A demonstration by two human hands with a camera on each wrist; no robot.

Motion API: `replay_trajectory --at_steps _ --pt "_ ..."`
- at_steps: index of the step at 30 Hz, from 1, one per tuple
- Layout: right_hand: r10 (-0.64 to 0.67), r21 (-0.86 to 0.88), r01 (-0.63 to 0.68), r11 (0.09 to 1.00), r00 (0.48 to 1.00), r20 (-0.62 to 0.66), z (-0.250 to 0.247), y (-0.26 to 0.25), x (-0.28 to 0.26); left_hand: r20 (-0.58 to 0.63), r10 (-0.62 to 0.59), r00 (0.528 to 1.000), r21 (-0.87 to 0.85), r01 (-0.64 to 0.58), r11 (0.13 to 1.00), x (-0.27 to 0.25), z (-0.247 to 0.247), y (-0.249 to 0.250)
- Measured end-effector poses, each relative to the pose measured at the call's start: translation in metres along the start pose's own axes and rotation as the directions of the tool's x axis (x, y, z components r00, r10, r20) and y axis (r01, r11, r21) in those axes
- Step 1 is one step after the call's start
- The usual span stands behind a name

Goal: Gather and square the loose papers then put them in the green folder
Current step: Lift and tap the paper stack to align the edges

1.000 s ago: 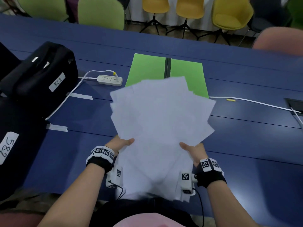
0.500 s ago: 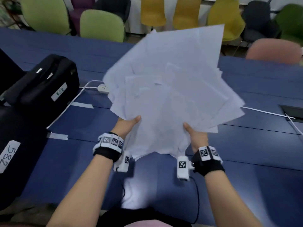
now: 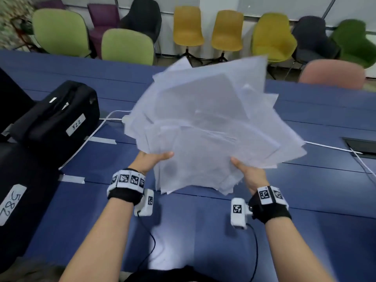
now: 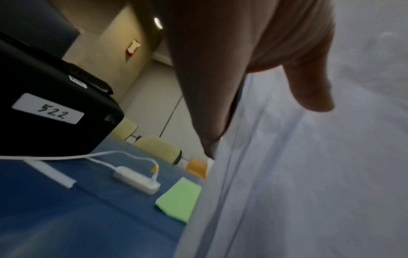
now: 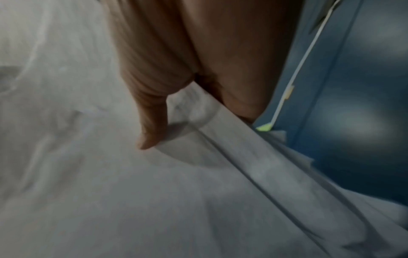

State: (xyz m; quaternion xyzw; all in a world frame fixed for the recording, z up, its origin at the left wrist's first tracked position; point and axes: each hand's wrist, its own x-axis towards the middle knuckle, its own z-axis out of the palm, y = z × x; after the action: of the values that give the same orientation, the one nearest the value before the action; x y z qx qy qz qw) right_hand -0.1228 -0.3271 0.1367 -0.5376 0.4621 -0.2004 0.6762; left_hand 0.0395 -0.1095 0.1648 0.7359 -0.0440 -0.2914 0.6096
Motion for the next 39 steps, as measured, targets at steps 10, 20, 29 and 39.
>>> replay_trajectory --at_steps 10,20,29,39 --pt "-0.097 -0.046 0.094 0.995 0.992 -0.078 -0.001 -0.019 0.013 0.015 0.036 0.999 0.020 -0.036 0.999 0.004 0.013 0.008" --pt "0.002 -0.116 -0.005 0.993 1.000 -0.025 -0.015 0.025 0.011 0.080 -0.154 0.985 0.199 0.136 0.971 0.007 0.013 -0.015" --pt "-0.239 0.052 0.244 0.968 0.967 -0.086 0.010 -0.009 0.010 0.080 -0.001 0.997 0.202 -0.015 0.979 0.003 0.032 0.011" --pt "-0.062 -0.113 0.071 0.991 0.995 0.082 -0.007 0.014 0.009 0.011 -0.309 0.951 0.255 0.296 0.920 0.005 -0.004 -0.024"
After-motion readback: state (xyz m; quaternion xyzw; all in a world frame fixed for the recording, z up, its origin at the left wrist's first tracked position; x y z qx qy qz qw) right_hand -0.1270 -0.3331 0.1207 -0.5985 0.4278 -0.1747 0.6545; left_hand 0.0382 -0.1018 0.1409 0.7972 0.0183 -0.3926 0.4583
